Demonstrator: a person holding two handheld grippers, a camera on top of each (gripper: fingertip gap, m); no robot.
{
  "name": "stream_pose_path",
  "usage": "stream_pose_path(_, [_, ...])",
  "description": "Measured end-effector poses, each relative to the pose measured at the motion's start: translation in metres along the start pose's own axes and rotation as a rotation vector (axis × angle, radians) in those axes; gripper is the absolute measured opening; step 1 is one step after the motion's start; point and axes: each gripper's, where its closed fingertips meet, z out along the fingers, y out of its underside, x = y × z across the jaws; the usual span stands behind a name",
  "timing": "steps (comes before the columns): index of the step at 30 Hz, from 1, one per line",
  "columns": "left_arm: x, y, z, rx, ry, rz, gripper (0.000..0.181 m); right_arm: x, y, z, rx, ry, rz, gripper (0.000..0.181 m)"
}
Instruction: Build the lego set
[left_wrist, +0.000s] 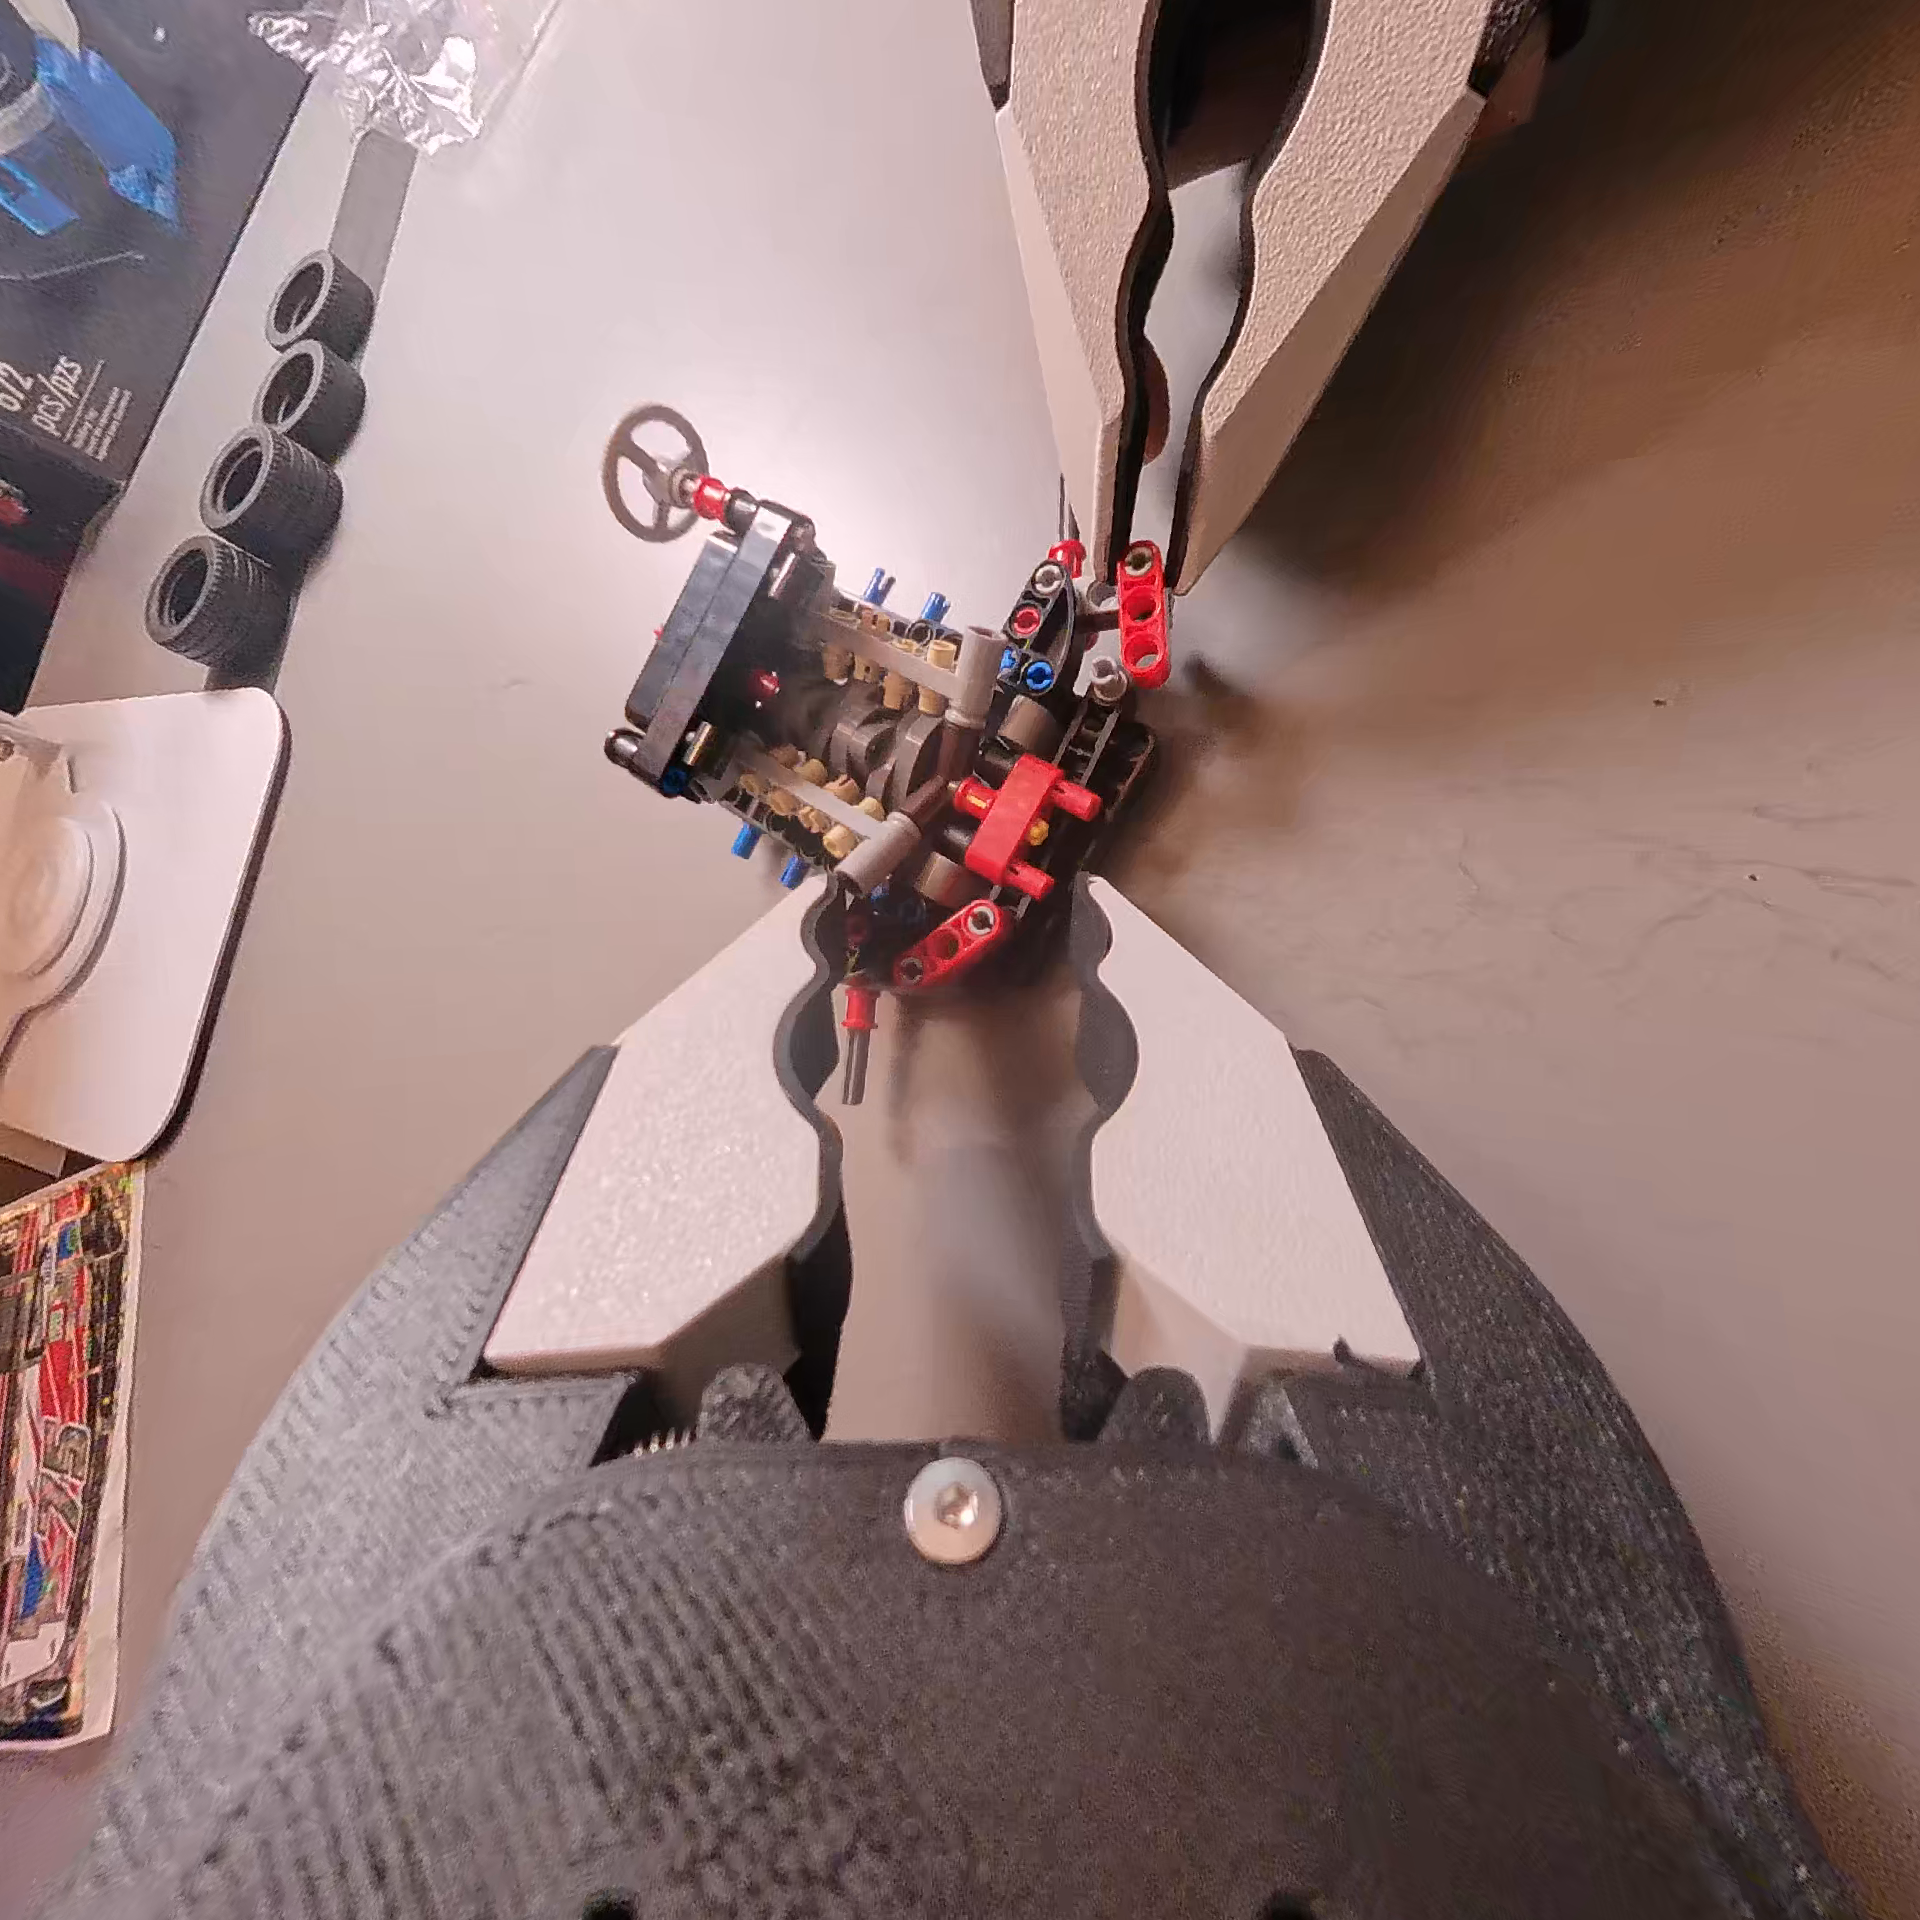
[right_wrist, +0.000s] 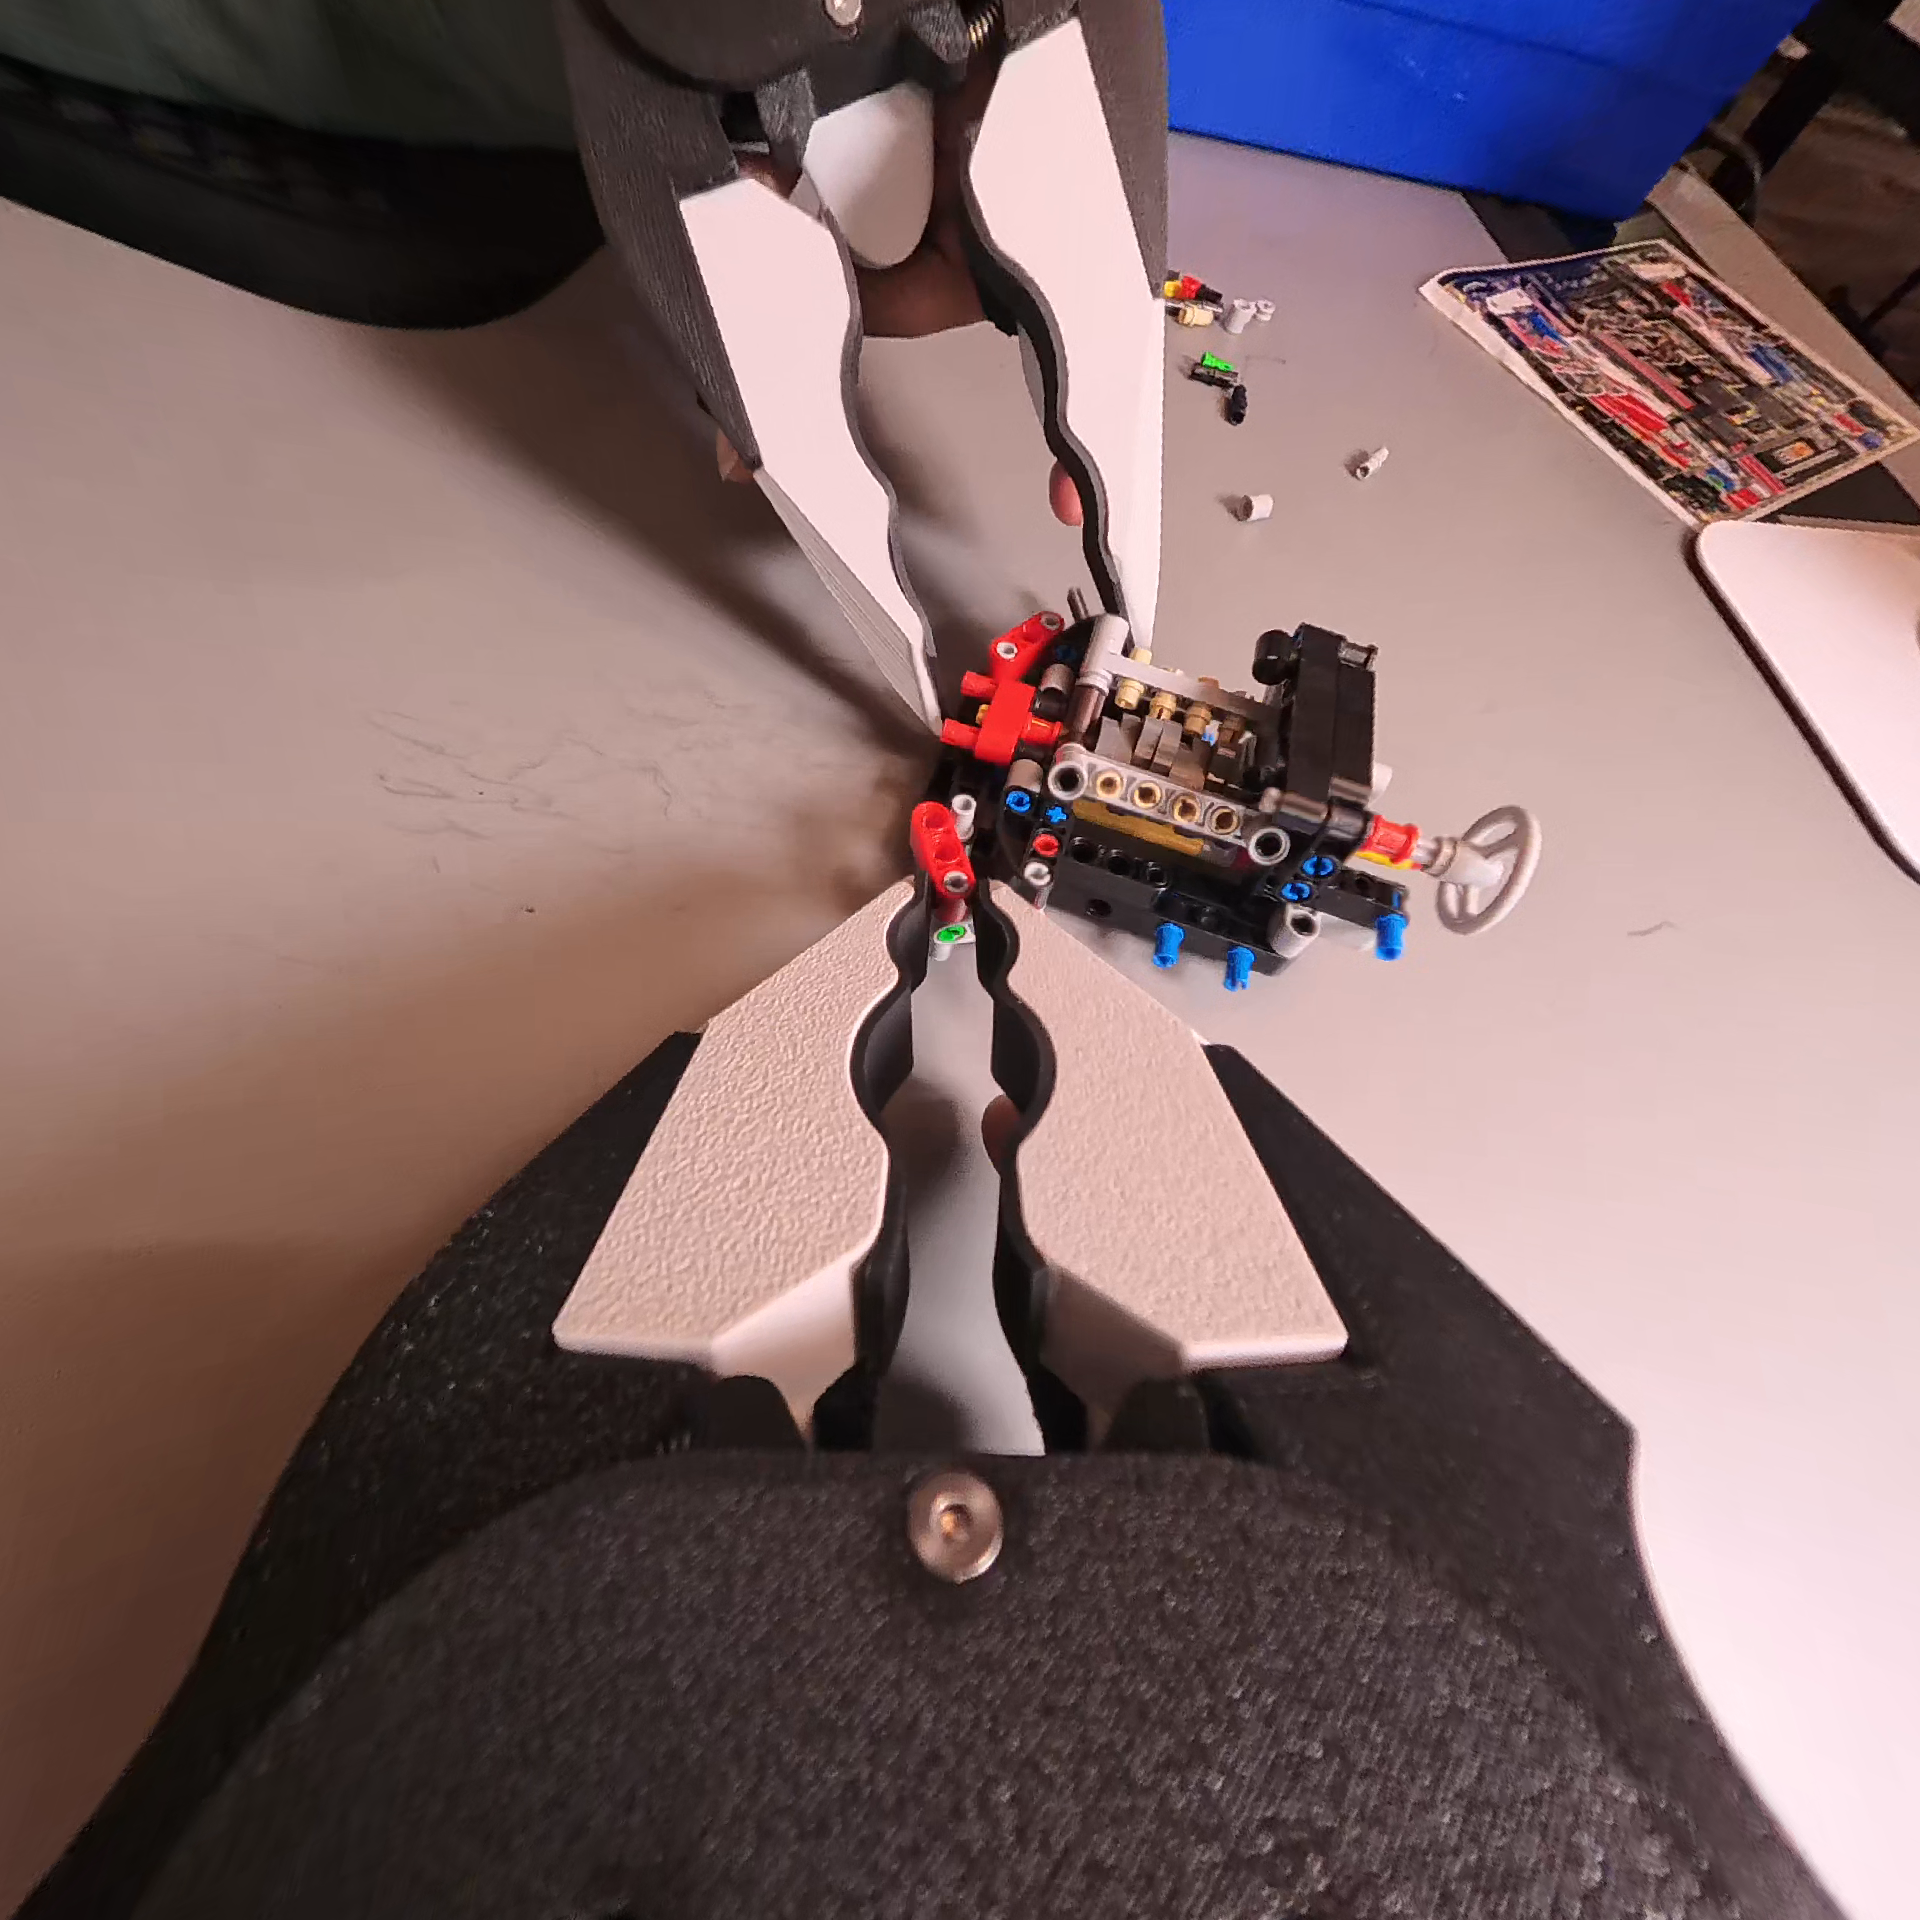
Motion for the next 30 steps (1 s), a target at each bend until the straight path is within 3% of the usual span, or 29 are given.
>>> stream_pose_path(8, [0.006, -0.002, -0.004, -0.005, -0.021, 0.004, 0.043, -0.004, 0.001, -0.001, -0.009, 0.017, 0.019, 0.007])
stream_pose_path(14, [0.017, -0.022, -0.017, 0.122, 0.042, 0.033, 0.026, -0.004, 0.007, -0.002, -0.034, -0.050, 0.072, 0.007])
stream_pose_path(30, [0.038, -0.038, 0.011, 0.096, 0.027, 0.214, 0.009, -0.004, 0.006, -0.001, -0.113, 0.037, -0.102, 0.014])
